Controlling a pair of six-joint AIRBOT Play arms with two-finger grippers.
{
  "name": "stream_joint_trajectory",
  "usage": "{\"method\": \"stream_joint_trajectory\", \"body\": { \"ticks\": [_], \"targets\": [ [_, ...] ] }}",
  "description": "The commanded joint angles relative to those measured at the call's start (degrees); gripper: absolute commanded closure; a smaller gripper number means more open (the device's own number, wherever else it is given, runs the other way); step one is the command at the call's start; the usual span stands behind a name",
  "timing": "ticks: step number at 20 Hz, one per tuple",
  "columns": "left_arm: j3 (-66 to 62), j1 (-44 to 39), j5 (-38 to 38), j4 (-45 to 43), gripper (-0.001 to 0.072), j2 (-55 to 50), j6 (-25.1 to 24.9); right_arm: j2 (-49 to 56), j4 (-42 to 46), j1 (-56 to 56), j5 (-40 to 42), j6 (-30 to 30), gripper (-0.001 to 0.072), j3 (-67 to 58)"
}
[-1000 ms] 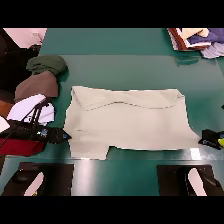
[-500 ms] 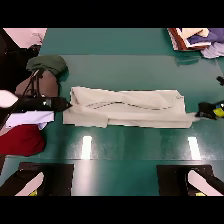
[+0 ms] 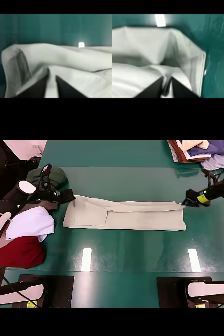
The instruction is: Fold the shirts.
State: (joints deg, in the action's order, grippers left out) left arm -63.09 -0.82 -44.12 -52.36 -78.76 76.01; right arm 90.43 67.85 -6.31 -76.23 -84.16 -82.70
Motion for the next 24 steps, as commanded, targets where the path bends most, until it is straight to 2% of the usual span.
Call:
{"method": "stream_joint_trajectory", "body": {
  "ticks": [1, 3, 6, 7, 8, 9, 10, 12, 16, 20, 21, 23, 24],
  "targets": [
    [-2.9, 0.0, 2.9, 0.2, 0.0078, -2.2, 0.3, 7.0, -6.6, -0.1, 1.7, -0.4, 0.0244, -7.3],
    [-5.8, 0.0, 0.6, 0.2, 0.0085, -2.1, 0.3, 8.0, -7.4, -1.0, -0.2, 0.1, 0.0244, -9.7],
    [-10.9, 0.0, -8.4, 0.0, 0.0088, -2.1, 0.0, 6.7, -7.3, -3.9, -6.6, 5.1, 0.0245, -7.8],
    [-11.7, 0.0, -10.7, 0.0, 0.0234, -2.1, 0.0, 5.8, -7.3, -5.3, -7.6, 6.4, 0.0245, -5.7],
    [-11.9, 0.0, -12.0, 0.0, 0.0496, -2.1, -0.1, 4.8, -7.3, -7.0, -7.8, 7.6, 0.0245, -3.1],
    [-11.9, 0.0, -12.7, 0.0, 0.0686, -2.2, -0.9, 3.9, -7.3, -8.7, -7.8, 8.5, 0.0245, -0.8],
    [-11.9, 0.0, -13.2, 0.0, 0.0683, -2.3, -1.6, 3.2, -7.5, -10.5, -7.7, 9.7, 0.0244, 1.7],
    [-11.9, 0.0, -13.7, 0.1, 0.0683, -2.3, -1.4, 2.8, -10.1, -14.1, -7.7, 12.3, 0.004, 6.2],
    [-11.9, 0.0, -13.7, 0.1, 0.0683, -2.3, -1.4, 5.2, -15.8, -18.1, -6.0, 17.3, 0.0044, 13.1],
    [-11.9, -0.2, -14.1, 0.0, 0.0683, -2.3, -1.4, 8.4, -19.1, -15.6, -4.6, 20.6, 0.0048, 15.6],
    [-11.9, -0.7, -13.9, 0.1, 0.0683, -2.4, -1.2, 9.0, -19.1, -14.4, -3.7, 20.9, 0.0073, 15.6],
    [-11.9, -2.7, -13.8, 0.0, 0.0683, -2.7, -1.0, 9.6, -20.4, -12.2, -1.0, 21.7, 0.0243, 15.6],
    [-11.9, -4.0, -13.4, 0.0, 0.0683, -3.1, -1.0, 9.5, -20.3, -11.2, 0.3, 21.7, 0.029, 15.5]
  ]
}}
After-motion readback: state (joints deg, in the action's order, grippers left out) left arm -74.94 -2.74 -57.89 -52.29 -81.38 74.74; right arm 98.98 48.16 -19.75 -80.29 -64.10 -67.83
